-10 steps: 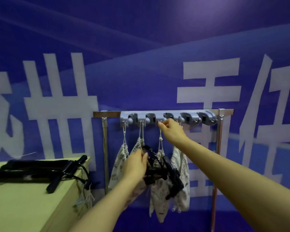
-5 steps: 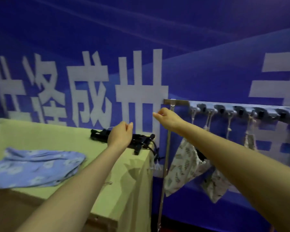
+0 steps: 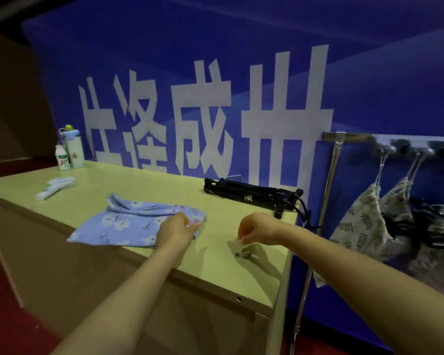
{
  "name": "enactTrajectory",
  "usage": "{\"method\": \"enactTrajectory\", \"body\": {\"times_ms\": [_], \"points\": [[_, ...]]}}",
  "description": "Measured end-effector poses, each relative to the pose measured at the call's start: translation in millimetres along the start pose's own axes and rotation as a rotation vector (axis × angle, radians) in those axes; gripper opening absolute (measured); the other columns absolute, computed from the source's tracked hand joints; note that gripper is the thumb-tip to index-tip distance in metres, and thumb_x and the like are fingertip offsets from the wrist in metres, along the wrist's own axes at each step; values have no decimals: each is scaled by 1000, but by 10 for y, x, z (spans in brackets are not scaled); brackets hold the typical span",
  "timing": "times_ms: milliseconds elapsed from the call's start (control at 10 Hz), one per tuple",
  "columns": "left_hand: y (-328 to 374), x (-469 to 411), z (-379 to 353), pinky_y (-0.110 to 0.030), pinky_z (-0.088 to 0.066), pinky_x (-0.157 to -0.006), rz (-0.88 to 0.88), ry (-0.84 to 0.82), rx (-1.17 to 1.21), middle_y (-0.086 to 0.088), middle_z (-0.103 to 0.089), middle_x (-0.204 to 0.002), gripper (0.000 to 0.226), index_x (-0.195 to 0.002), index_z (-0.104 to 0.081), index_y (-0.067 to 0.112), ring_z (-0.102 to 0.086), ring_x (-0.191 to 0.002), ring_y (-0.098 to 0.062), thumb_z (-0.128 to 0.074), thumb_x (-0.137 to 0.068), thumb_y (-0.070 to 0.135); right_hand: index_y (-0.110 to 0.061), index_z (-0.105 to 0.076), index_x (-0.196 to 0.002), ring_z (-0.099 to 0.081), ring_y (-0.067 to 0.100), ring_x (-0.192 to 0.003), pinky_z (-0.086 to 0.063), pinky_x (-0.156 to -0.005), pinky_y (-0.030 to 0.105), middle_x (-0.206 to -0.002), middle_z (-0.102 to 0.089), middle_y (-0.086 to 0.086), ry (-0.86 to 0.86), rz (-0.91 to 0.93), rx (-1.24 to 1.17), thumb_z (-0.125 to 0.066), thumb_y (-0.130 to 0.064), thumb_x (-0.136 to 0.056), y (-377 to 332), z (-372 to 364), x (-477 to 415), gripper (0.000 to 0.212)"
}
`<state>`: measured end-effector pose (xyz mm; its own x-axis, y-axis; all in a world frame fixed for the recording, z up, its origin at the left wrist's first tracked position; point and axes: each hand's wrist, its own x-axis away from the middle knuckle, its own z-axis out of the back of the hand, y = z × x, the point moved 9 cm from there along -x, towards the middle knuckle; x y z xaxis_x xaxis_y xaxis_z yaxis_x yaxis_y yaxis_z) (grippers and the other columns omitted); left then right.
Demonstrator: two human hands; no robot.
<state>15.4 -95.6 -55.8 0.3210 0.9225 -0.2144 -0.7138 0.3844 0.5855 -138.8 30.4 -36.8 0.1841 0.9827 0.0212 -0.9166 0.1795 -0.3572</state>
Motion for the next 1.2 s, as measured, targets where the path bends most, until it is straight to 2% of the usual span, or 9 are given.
{"method": "enactTrajectory", "body": {"times_ms": [100,200,400,700,800,900,1000,1100,1200], "points": [[-88,23,-84,-31,-41,-71,12,-5,-52,-11,-63,-99,33,-91,-55,11,-59,-98,-31,-56,-88,44,-12,-65,-108,-59,18,-102,-50,-89,29,-110,-64,4,42,-13,-25,-62,-20,-89,37,-168,-33,21],[-120,16,-112,-35,-47,-75,11,-5,-65,-14,-64,-105,37,-102,-59,6,-59,-100,-32,-60,-87,40,-13,-65,-107,-59,18,-100,-50,-87,28,-108,-63,4,59,-19,-47,-63,-22,-88,80,-273,-64,21],[-155,-19,-130,-31,-42,-70,35,-11,-24,-4,-57,-90,20,-85,-51,14,-53,-85,-24,-63,-87,29,-12,-66,-105,-58,20,-101,-49,-88,31,-108,-64,5,56,-3,-20,-65,-23,-87,104,-334,-131,21],[-207,-119,-178,-27,-36,-60,71,1,-29,0,-49,-71,16,-83,-50,15,-50,-74,-22,-62,-88,25,-7,-64,-108,-58,21,-102,-51,-91,33,-110,-64,7,117,-23,-9,-56,-18,-92,159,-335,-291,20],[-254,-176,-174,-27,-35,-56,107,22,-46,-2,-52,-72,19,-75,-51,14,-48,-67,-21,-55,-92,19,-8,-62,-108,-58,21,-103,-51,-91,32,-111,-63,8,125,-44,-20,-52,-17,-94,192,-337,-341,20],[-290,-198,-97,-27,-30,-51,162,105,61,-7,-53,-70,28,-72,-49,11,-43,-60,-22,-41,-98,15,-8,-60,-111,-58,20,-100,-50,-89,31,-110,-62,7,159,-69,-88,-48,-15,-96,223,-302,-383,20],[-300,-199,63,-34,-36,-59,233,146,168,-23,-64,-104,28,-115,-52,1,-60,-85,-35,-33,-101,16,-4,-61,-108,-58,15,-89,-52,-79,27,-100,-62,7,210,-85,-292,-49,-12,-95,210,-235,-457,19],[-467,-213,302,-19,-49,-74,375,257,351,-13,-53,-135,37,-138,-40,14,-53,-122,-30,-33,-102,13,-2,-64,-108,-58,14,-85,-51,-76,26,-97,-64,9,259,-75,-508,-51,-12,-96,68,-122,-546,21],[-535,-262,471,-9,-29,-45,439,300,512,1,-54,-134,36,-130,-45,27,-53,-124,-22,-31,-99,13,0,-68,-104,-57,16,-80,-51,-78,29,-89,-64,10,279,-29,-643,-51,-8,-95,-175,-39,-621,21]]}}
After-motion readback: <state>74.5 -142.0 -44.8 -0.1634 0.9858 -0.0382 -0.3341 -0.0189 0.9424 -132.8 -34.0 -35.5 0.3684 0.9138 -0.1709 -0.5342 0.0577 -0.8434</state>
